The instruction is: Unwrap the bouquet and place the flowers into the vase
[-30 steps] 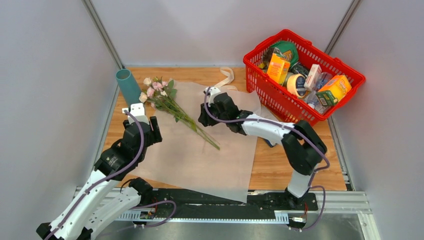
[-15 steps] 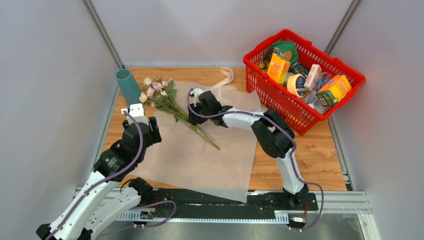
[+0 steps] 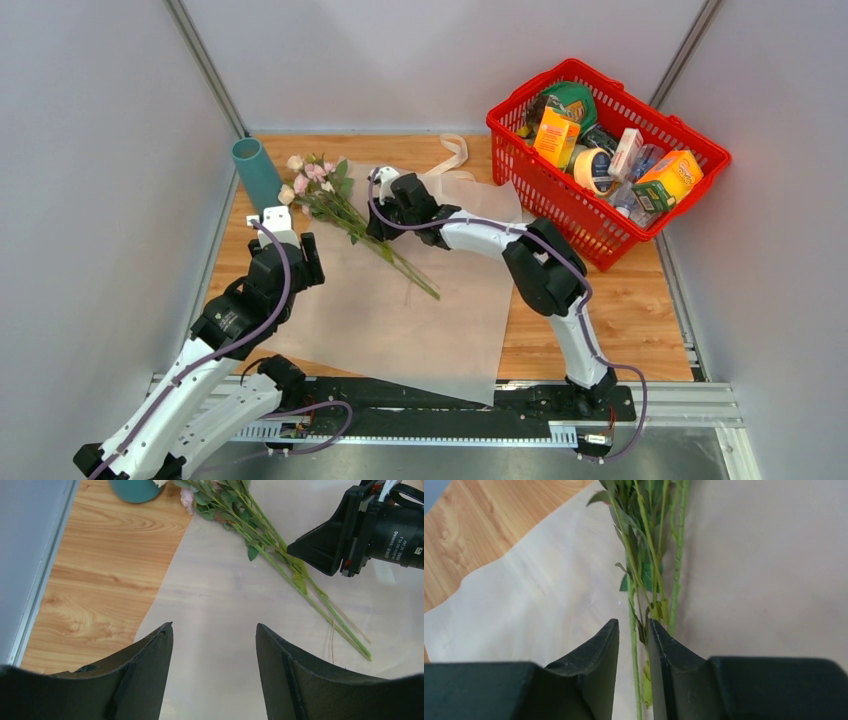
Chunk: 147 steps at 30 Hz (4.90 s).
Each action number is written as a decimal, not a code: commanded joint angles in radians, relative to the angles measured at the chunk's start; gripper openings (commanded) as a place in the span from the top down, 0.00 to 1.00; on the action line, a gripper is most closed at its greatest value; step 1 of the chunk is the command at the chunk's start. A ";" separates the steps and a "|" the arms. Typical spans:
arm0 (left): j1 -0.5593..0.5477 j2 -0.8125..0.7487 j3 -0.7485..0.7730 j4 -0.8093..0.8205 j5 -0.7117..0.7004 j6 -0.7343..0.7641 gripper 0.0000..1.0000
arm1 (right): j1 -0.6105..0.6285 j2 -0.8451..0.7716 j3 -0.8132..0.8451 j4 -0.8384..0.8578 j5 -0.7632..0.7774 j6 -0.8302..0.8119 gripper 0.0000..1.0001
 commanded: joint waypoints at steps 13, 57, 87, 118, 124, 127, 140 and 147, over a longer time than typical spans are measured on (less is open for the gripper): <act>0.003 -0.004 0.008 -0.002 -0.026 -0.012 0.31 | 0.021 0.116 0.117 0.031 -0.041 -0.005 0.68; 0.003 0.051 0.043 0.013 0.177 -0.090 0.32 | 0.021 -0.462 -0.562 0.443 -0.222 0.246 1.00; 0.003 -0.021 -0.104 0.512 0.545 -0.284 1.00 | 0.121 -0.758 -0.869 0.779 -0.243 0.375 0.76; 0.595 0.746 0.546 1.238 0.141 0.535 1.00 | 0.118 -0.995 -0.984 0.610 -0.137 0.343 0.00; 0.696 0.861 0.508 1.364 0.216 0.508 1.00 | 0.119 -0.967 -0.969 0.607 -0.137 0.332 0.00; 0.709 0.913 0.468 1.432 0.228 0.515 1.00 | 0.118 -0.964 -0.966 0.600 -0.137 0.328 0.00; 0.732 0.991 0.493 1.221 0.240 0.439 0.39 | 0.109 -0.962 -0.879 0.407 -0.012 0.289 0.00; 0.732 0.790 0.559 0.646 0.251 0.195 0.36 | 0.106 -0.877 -0.779 0.255 0.189 0.300 0.00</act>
